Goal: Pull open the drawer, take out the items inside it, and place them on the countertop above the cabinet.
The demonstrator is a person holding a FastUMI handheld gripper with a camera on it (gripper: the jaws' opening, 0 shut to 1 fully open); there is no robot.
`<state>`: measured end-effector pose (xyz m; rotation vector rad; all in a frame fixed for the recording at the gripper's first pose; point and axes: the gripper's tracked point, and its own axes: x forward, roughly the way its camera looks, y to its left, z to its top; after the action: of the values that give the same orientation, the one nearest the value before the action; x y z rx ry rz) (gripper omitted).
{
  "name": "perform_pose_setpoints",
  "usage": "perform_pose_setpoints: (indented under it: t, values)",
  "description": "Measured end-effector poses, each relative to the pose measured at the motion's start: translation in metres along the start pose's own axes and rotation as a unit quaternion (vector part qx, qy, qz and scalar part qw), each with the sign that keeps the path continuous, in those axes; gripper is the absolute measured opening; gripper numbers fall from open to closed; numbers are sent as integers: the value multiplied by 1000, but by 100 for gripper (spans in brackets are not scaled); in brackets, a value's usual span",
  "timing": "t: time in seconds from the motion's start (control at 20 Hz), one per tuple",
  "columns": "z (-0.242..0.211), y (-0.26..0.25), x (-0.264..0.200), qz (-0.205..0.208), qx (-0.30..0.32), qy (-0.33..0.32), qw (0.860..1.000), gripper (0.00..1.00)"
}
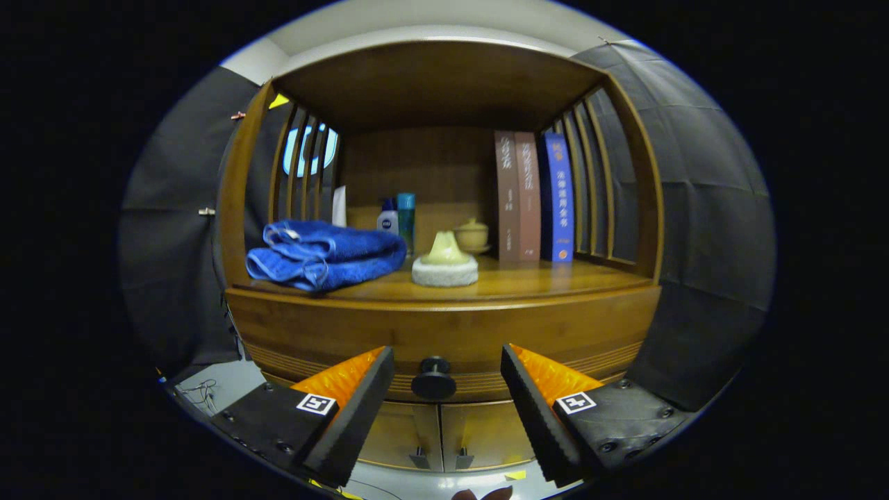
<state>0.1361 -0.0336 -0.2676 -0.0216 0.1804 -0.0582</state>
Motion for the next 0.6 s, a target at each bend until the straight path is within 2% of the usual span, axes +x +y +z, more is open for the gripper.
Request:
perform_pose_setpoints:
  t: [0.25,0.6]
  values:
    - [70,-18,-47,-9,3,-2,1000,99]
    - [164,-12,-118,6,33,-22,999,99]
